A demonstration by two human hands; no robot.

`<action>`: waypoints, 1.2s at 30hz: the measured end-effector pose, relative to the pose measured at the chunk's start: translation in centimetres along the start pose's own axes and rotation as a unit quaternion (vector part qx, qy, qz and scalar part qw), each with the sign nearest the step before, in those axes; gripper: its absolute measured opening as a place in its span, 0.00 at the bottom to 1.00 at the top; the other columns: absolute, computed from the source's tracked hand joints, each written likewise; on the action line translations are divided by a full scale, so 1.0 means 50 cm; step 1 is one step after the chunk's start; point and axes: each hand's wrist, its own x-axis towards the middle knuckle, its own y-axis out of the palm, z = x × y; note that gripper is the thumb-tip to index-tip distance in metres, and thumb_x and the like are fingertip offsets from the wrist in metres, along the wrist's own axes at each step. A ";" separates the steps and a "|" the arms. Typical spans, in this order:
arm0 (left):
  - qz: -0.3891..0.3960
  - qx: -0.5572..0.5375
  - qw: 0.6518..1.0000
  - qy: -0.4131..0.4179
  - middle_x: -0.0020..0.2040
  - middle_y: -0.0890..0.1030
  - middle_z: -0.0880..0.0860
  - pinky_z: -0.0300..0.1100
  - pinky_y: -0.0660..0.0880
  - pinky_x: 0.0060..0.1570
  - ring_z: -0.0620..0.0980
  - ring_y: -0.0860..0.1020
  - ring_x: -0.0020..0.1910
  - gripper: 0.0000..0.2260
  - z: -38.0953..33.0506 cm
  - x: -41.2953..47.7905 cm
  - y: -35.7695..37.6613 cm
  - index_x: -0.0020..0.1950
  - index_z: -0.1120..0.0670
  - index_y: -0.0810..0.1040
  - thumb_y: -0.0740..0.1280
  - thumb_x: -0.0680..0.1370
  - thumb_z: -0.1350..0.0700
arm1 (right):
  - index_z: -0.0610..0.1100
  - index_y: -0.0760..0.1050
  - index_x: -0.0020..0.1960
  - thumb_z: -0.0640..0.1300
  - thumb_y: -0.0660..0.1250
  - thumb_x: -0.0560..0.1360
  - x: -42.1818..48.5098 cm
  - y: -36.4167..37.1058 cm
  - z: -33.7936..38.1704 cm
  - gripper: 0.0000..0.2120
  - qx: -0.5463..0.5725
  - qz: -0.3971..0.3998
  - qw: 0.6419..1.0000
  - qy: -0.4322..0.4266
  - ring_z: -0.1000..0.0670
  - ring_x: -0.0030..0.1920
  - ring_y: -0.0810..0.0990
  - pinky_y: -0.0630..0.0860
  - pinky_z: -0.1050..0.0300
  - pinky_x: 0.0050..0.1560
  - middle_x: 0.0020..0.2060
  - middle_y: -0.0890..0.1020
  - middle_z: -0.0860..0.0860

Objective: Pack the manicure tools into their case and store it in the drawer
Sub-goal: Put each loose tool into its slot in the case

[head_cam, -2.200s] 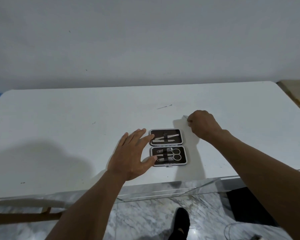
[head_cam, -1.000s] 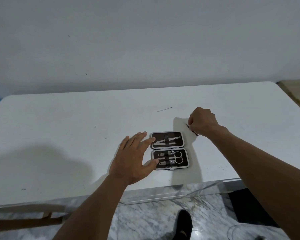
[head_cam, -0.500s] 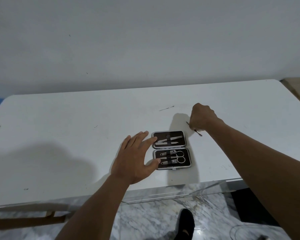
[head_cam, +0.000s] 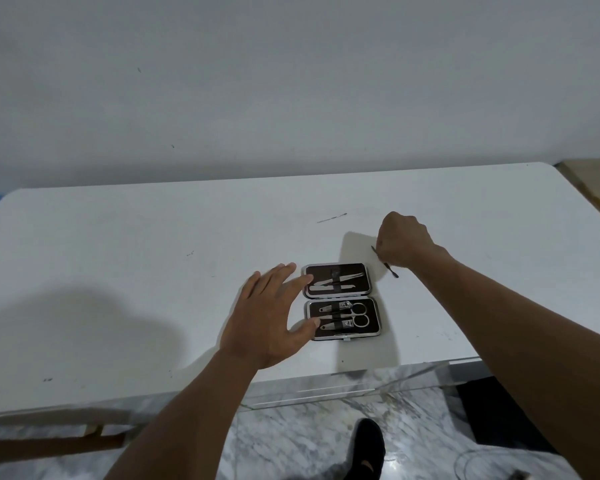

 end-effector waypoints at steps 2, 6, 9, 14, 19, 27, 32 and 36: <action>-0.002 -0.001 1.000 0.001 0.77 0.64 0.48 0.51 0.53 0.76 0.46 0.58 0.77 0.30 0.000 0.000 0.000 0.75 0.43 0.63 0.59 0.74 0.34 | 0.37 0.79 0.45 0.34 0.65 0.70 -0.009 0.010 -0.010 0.05 -0.007 -0.012 1.000 -0.003 0.39 0.38 0.77 0.78 0.53 0.43 0.40 0.81 0.40; -0.005 -0.004 1.000 0.002 0.76 0.65 0.48 0.51 0.53 0.76 0.47 0.60 0.76 0.30 -0.002 0.000 -0.001 0.74 0.43 0.64 0.59 0.74 0.34 | 0.38 0.80 0.47 0.31 0.64 0.69 -0.031 0.029 -0.027 0.10 -0.024 -0.022 0.999 -0.023 0.38 0.42 0.81 0.78 0.54 0.44 0.42 0.83 0.40; -0.004 -0.003 1.000 0.001 0.76 0.65 0.48 0.51 0.53 0.76 0.47 0.59 0.76 0.30 -0.003 0.001 -0.003 0.74 0.43 0.64 0.58 0.74 0.34 | 0.38 0.77 0.43 0.31 0.63 0.68 -0.047 0.032 -0.025 0.07 -0.048 -0.005 0.998 -0.036 0.39 0.39 0.76 0.72 0.56 0.39 0.37 0.80 0.43; -0.007 0.000 1.000 0.003 0.76 0.66 0.49 0.52 0.55 0.76 0.48 0.61 0.76 0.30 -0.001 0.000 0.000 0.74 0.44 0.65 0.59 0.74 0.34 | 0.39 0.80 0.54 0.31 0.64 0.69 -0.063 0.018 -0.038 0.15 -0.053 0.028 0.997 -0.045 0.38 0.53 0.81 0.79 0.51 0.53 0.51 0.83 0.42; -0.006 0.006 1.000 0.003 0.76 0.66 0.48 0.51 0.54 0.76 0.48 0.61 0.76 0.30 0.001 0.000 0.002 0.74 0.43 0.65 0.59 0.74 0.35 | 0.37 0.81 0.55 0.30 0.65 0.69 -0.068 0.014 -0.041 0.16 -0.034 0.024 0.998 -0.052 0.38 0.54 0.81 0.78 0.50 0.54 0.53 0.83 0.40; -0.008 0.005 1.000 0.002 0.76 0.66 0.48 0.51 0.54 0.76 0.48 0.61 0.76 0.30 0.001 0.001 0.000 0.74 0.43 0.65 0.59 0.74 0.35 | 0.42 0.77 0.56 0.32 0.65 0.68 -0.064 0.003 -0.045 0.17 -0.013 0.039 0.997 -0.059 0.44 0.46 0.74 0.68 0.57 0.44 0.49 0.80 0.46; -0.010 0.003 1.000 0.001 0.76 0.66 0.48 0.51 0.54 0.76 0.48 0.61 0.75 0.30 -0.001 0.001 0.000 0.74 0.43 0.65 0.58 0.74 0.34 | 0.43 0.79 0.51 0.36 0.62 0.72 -0.061 0.008 -0.064 0.11 0.131 0.057 0.990 -0.016 0.44 0.44 0.77 0.76 0.53 0.45 0.45 0.79 0.46; -0.008 0.003 1.000 -0.001 0.76 0.65 0.48 0.50 0.53 0.76 0.47 0.60 0.76 0.30 -0.002 0.001 -0.001 0.74 0.43 0.64 0.57 0.74 0.34 | 0.40 0.80 0.45 0.37 0.65 0.73 -0.068 -0.002 -0.064 0.05 0.241 0.089 0.966 -0.012 0.46 0.36 0.77 0.76 0.56 0.37 0.33 0.79 0.46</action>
